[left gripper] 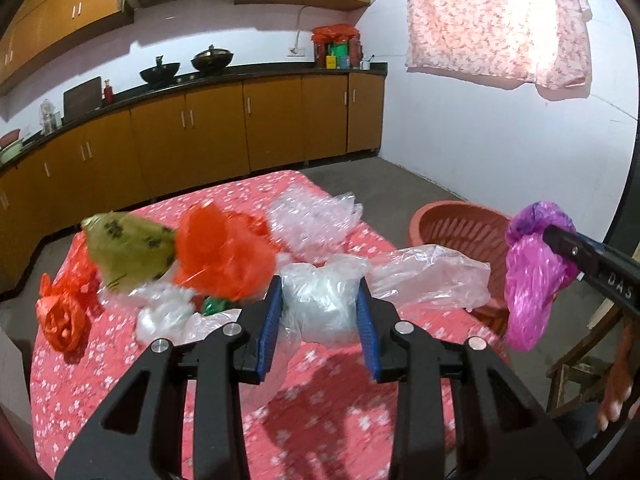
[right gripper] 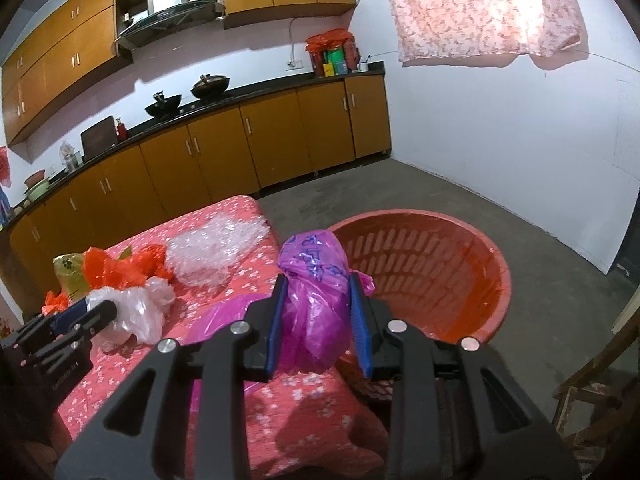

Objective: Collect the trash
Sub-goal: 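Grasp the clear plastic bag with the left gripper while the right carries the purple bag to the basket, then open both grippers over the orange basket, dropping the purple and clear bags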

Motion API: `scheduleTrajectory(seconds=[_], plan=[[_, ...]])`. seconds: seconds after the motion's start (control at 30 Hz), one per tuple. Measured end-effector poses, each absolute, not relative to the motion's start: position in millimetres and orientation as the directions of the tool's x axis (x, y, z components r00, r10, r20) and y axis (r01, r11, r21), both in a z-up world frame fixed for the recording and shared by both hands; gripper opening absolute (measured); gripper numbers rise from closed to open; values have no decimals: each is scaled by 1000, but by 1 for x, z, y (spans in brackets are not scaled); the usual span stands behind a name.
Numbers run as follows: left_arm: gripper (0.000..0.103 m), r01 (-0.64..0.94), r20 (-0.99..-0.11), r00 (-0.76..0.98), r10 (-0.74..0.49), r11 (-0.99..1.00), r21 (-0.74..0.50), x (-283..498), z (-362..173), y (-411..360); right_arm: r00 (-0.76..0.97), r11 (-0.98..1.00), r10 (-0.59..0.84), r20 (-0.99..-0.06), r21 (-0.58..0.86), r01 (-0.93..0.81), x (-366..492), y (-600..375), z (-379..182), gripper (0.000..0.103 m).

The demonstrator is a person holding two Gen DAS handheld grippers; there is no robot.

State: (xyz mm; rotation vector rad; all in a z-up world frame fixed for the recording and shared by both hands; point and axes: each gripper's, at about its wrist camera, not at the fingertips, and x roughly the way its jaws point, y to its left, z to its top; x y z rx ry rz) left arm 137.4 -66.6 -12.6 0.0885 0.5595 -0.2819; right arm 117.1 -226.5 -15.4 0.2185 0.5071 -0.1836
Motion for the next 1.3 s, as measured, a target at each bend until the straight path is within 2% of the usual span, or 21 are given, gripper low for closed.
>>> scheduleTrajectory(seconds=[0.57,0.9,1.3], plan=[[36,414,-506,783,-362,910,-12,180,8,-160,843,919,-274,-463,131,371,142,-305,-1,30],[36,479,-555,726,-406,878,-15,205,-11,-215,816,901,-311,-487,123,417,162,-351,-13,30],[36,504,-588,693,-416,864,-18,220,-28,-238,813,898,-295,-502,145,416,177,-361,-29,31]])
